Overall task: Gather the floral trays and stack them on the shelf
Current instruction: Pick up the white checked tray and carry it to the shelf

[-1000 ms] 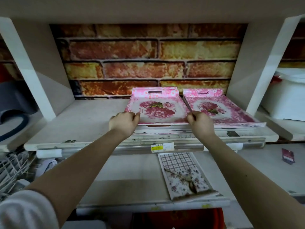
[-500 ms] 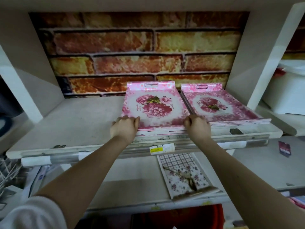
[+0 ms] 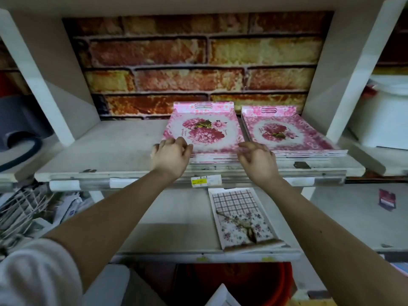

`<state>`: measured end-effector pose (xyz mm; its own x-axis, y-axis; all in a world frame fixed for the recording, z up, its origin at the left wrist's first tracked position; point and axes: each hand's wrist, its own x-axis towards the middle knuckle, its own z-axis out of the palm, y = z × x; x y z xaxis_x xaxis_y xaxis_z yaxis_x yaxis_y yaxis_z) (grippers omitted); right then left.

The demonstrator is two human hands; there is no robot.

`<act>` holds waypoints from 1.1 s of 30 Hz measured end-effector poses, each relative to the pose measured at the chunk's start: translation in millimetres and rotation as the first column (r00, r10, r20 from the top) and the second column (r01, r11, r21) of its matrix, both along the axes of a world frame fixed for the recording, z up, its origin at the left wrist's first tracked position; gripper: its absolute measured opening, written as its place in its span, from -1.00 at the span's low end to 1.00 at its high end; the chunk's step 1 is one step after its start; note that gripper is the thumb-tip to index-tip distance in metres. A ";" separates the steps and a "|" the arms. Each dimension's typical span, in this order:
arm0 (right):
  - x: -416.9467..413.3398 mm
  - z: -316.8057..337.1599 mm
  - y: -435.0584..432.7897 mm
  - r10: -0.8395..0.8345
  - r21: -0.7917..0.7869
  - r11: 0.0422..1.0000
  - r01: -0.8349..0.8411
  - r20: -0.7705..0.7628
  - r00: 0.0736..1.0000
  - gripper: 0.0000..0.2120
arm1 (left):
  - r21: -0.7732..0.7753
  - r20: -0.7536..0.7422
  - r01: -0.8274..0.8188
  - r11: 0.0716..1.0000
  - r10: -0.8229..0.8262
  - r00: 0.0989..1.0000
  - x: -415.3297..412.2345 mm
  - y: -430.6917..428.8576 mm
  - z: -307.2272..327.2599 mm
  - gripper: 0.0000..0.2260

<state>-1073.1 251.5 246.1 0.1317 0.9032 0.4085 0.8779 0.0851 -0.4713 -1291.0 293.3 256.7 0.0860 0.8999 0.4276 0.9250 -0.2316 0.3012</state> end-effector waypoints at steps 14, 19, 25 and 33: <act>94.3 -47.4 -158.7 0.259 -0.057 0.962 -0.266 -0.111 0.960 -0.65 | -0.113 0.055 -0.133 0.985 0.140 0.989 115.0 -187.0 -38.4 -0.67; 104.1 -88.6 -196.8 0.296 -0.100 0.943 -0.319 -0.190 0.936 -0.68 | -0.200 0.107 -0.208 0.957 0.232 0.967 126.8 -242.9 -76.8 -0.70; 104.6 -141.9 -228.3 0.317 -0.222 0.902 -0.369 -0.240 0.918 -0.68 | -0.414 0.166 -0.252 0.874 0.345 0.924 125.8 -288.5 -131.1 -0.73; 106.0 -230.6 -272.2 0.237 -0.471 0.818 -0.331 -0.248 0.939 -0.66 | -0.534 0.186 -0.311 0.786 0.468 0.864 115.6 -345.2 -218.1 -0.81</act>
